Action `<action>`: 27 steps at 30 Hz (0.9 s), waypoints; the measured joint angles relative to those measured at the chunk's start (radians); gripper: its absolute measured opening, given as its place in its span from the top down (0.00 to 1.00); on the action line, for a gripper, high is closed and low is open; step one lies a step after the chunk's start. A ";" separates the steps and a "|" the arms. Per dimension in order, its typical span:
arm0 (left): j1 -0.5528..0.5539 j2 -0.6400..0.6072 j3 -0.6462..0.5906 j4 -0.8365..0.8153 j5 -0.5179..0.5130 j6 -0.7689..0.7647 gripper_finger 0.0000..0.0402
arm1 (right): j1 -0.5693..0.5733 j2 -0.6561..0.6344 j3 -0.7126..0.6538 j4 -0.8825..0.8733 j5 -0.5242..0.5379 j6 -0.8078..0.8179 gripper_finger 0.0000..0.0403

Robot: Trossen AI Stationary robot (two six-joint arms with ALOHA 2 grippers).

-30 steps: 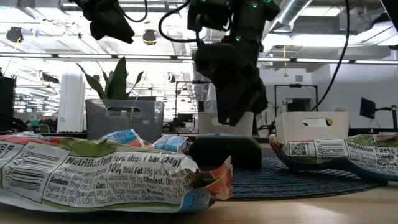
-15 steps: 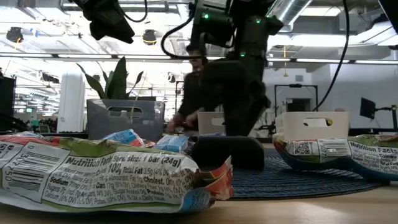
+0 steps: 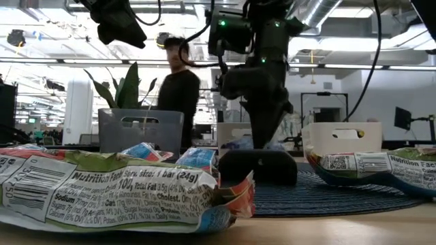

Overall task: Pick and place Granola Bars by type
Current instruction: Put the blue granola bar into the white bin

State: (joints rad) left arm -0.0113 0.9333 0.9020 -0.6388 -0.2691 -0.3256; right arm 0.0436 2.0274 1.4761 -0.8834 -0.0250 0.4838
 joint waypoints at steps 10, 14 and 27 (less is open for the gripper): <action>0.000 0.000 0.000 -0.002 0.001 0.003 0.67 | -0.019 -0.155 0.072 -0.171 0.063 -0.101 0.97; 0.000 0.001 0.000 -0.003 0.001 0.005 0.67 | -0.020 -0.281 0.070 -0.251 0.115 -0.117 0.99; 0.000 0.001 0.000 0.000 0.001 0.002 0.67 | -0.053 -0.748 -0.262 -0.286 0.132 0.051 0.99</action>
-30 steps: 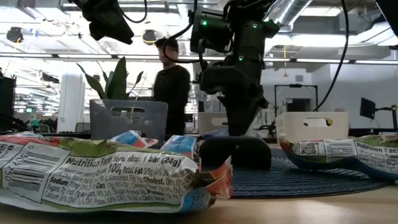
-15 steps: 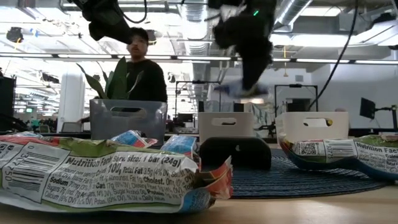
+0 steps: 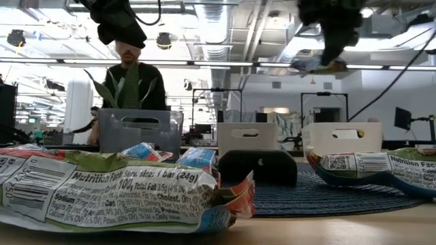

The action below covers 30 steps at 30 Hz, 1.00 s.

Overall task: Pick and place Granola Bars by type
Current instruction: Put the blue granola bar into the white bin

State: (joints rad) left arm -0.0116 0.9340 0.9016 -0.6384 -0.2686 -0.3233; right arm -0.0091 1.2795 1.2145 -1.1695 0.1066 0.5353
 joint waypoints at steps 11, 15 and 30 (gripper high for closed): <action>0.000 0.000 0.000 0.000 0.000 0.005 0.67 | -0.103 -0.156 -0.087 -0.095 0.124 0.137 1.00; 0.000 0.000 0.000 0.000 0.000 0.005 0.67 | -0.160 -0.136 -0.088 -0.099 0.136 0.116 1.00; 0.000 0.000 0.000 0.000 0.000 0.005 0.67 | -0.308 -0.059 -0.216 0.046 0.134 0.085 0.89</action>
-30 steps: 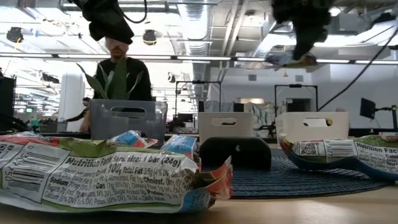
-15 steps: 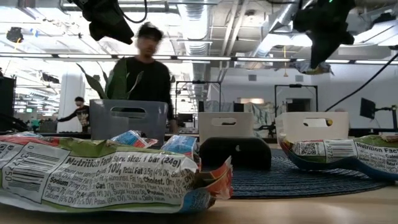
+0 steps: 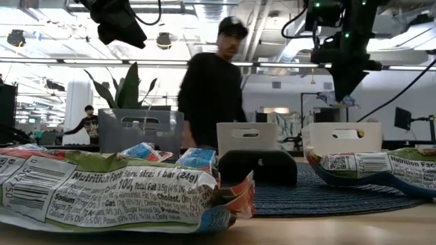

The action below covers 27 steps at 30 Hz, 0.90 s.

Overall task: Pick and place Granola Bars by type
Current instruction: Put the blue granola bar into the white bin, then put the red granola bar into the gray bin

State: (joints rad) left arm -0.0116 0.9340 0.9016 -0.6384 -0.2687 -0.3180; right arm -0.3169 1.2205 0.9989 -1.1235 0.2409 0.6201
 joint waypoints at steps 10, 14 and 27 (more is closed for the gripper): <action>0.000 0.000 0.000 0.000 -0.002 0.000 0.67 | -0.060 -0.027 -0.002 0.006 -0.003 0.008 0.64; 0.000 0.000 0.000 0.000 -0.002 0.000 0.66 | -0.035 -0.035 -0.002 0.016 -0.006 0.002 0.56; 0.000 0.000 0.000 0.000 0.036 -0.043 0.66 | 0.174 -0.289 0.000 0.041 -0.134 0.000 0.51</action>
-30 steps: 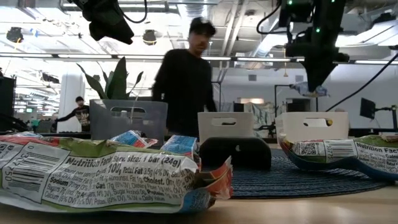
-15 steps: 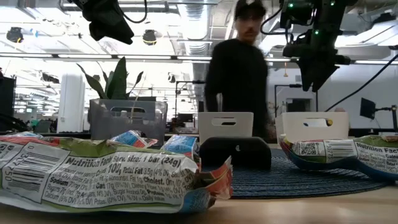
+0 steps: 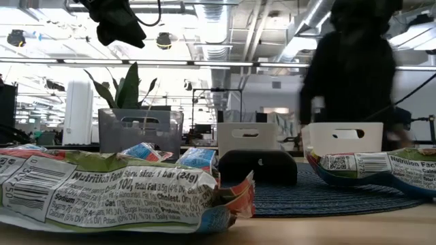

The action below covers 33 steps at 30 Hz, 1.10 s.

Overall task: Pick and place Granola Bars by type
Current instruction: Put the red granola bar into the gray bin

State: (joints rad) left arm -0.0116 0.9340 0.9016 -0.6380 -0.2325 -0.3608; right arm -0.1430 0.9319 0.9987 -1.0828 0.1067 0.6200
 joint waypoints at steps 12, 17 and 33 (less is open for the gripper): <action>0.000 0.000 0.000 0.000 -0.002 0.008 0.67 | 0.189 -0.136 0.000 -0.008 -0.005 0.027 0.55; 0.000 0.000 0.000 0.000 -0.005 0.010 0.67 | 0.228 -0.135 0.000 0.016 -0.002 -0.017 0.55; 0.000 0.000 0.000 0.000 -0.018 0.010 0.67 | 0.273 -0.305 -0.197 0.521 0.022 -0.205 0.57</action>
State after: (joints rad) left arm -0.0116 0.9344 0.9016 -0.6380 -0.2501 -0.3511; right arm 0.1299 0.6268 0.8012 -0.5615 0.1287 0.4145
